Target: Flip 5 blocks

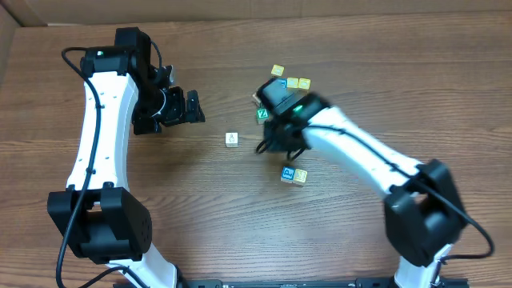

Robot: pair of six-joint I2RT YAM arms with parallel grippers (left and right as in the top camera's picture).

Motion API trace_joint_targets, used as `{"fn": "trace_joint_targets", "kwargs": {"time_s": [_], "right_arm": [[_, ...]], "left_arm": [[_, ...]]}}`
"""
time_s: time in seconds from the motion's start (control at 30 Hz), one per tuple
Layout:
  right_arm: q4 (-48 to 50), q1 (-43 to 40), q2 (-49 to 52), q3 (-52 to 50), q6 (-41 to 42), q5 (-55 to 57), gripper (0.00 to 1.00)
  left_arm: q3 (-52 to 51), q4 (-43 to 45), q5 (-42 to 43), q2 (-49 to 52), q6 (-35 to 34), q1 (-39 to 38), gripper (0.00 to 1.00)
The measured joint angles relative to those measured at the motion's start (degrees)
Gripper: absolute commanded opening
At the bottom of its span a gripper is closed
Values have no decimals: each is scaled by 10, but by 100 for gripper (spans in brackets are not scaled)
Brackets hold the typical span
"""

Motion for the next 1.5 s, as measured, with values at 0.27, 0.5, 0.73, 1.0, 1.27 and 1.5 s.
{"fn": "trace_joint_targets", "kwargs": {"time_s": [0.27, 0.5, 0.73, 1.0, 1.27, 1.5], "right_arm": [[-19, -56, -5, -9, 16, -37, 4], [10, -43, -3, -59, 26, -45, 4], [60, -29, 0, -105, 30, -45, 4], [62, 1, 0, -117, 30, -29, 4], [53, 18, 0, -117, 30, -28, 4], [65, 18, 0, -117, 31, -27, 4]], "left_arm": [[0, 0, 0, 0, 0, 0, 99], [0, 0, 0, 0, 0, 0, 100], [0, 0, 0, 0, 0, 0, 100], [0, 0, 0, 0, 0, 0, 100], [0, 0, 0, 0, 0, 0, 100], [0, 0, 0, 0, 0, 0, 100]]}}
